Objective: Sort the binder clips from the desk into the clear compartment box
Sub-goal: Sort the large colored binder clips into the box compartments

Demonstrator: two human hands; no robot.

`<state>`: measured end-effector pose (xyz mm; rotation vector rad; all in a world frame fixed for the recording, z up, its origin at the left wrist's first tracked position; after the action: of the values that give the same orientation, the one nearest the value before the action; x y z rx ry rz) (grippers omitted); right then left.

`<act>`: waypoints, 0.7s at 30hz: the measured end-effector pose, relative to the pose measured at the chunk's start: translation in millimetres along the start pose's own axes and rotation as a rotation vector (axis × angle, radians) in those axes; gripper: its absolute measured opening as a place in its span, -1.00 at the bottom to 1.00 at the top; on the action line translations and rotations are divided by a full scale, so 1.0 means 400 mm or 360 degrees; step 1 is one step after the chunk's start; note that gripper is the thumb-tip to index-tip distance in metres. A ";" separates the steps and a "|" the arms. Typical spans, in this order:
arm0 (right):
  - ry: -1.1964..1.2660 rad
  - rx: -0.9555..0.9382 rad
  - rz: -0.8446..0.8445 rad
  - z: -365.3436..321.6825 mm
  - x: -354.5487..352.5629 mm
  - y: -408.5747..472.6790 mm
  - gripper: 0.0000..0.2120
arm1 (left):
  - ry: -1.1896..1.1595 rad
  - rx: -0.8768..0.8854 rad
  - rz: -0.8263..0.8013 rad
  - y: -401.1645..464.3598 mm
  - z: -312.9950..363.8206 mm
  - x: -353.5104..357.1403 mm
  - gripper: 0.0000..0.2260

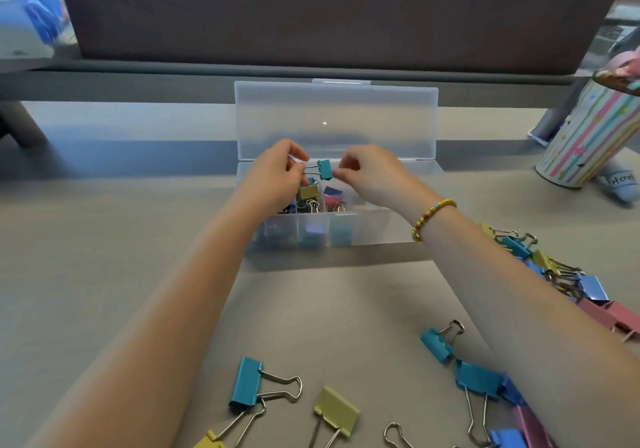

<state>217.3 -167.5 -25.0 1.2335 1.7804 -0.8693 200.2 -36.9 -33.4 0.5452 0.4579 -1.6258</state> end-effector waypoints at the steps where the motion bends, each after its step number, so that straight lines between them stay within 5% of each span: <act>1: 0.0157 -0.0043 0.0000 -0.003 -0.006 -0.007 -0.76 | -0.0002 0.0005 -0.0015 -0.001 0.001 0.002 -0.85; 11: 0.0722 -0.0045 -0.0028 0.014 -0.014 -0.025 -0.81 | -0.0087 0.0129 -0.0108 -0.018 0.030 0.006 -0.92; 15: 0.0829 -0.0050 0.0300 0.056 -0.064 -0.032 -0.93 | 0.0452 0.0265 0.0039 -0.011 0.046 0.008 -0.73; 21: 0.0756 -0.0087 0.0359 0.075 -0.079 -0.050 -0.97 | 0.1017 0.0202 -0.0277 0.000 0.058 0.063 -0.62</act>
<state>212.0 -212.4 -8.8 1.6665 1.9561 -0.4148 195.8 -70.5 -29.5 1.1573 0.8936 -1.6314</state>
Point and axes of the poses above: each hand's wrist, its own y-axis towards the middle knuckle, its own x-axis out of the palm, z = x × y, the point moved 7 cm from there along y, towards the middle knuckle, and after that the axes turned 10 degrees about -z, right-handed, at the moved point
